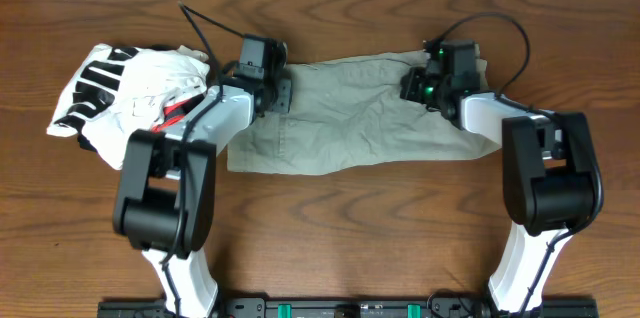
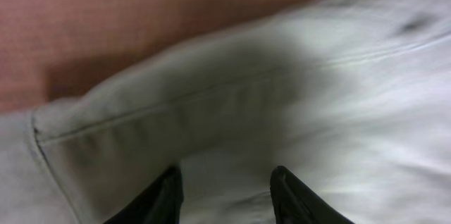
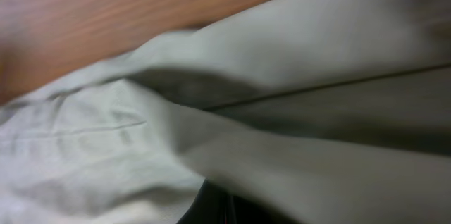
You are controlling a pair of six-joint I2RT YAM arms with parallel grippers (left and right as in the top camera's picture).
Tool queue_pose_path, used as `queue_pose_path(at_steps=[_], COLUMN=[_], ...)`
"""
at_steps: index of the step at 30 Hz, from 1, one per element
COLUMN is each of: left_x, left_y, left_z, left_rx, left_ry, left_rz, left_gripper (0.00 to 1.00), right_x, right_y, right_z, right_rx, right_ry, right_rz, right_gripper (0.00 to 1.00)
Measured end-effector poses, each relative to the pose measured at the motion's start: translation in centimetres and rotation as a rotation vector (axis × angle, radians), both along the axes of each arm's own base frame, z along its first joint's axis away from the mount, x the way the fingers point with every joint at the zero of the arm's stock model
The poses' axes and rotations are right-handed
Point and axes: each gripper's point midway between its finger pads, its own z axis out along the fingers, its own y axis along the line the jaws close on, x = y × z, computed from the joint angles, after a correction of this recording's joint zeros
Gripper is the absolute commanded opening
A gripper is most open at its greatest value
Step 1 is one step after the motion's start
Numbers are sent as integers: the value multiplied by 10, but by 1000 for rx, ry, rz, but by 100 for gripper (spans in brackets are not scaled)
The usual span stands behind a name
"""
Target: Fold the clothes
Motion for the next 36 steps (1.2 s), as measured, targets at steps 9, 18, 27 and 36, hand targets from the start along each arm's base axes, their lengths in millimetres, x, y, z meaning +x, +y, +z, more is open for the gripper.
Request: queue_pose_path(at_steps=[9,18,27,36], left_x=[3,-13,-52,-109], left_y=[20,47,50,0], left_z=[-10,1,125,81], left_rx=[26,57,2,-97], left_ry=[27,85,-47,189], left_rz=[36,86,101,-11], left_gripper=[38,47,55,50], right_x=[9,-32,-75,-124], right_y=[-88,-130,-117,-14], right_z=[-2,3,119,100], right_rx=[-15,-32,11,25], right_ry=[35,169,55,237], right_rz=[-192,-167,-65,211], right_gripper=[1,6,3,6])
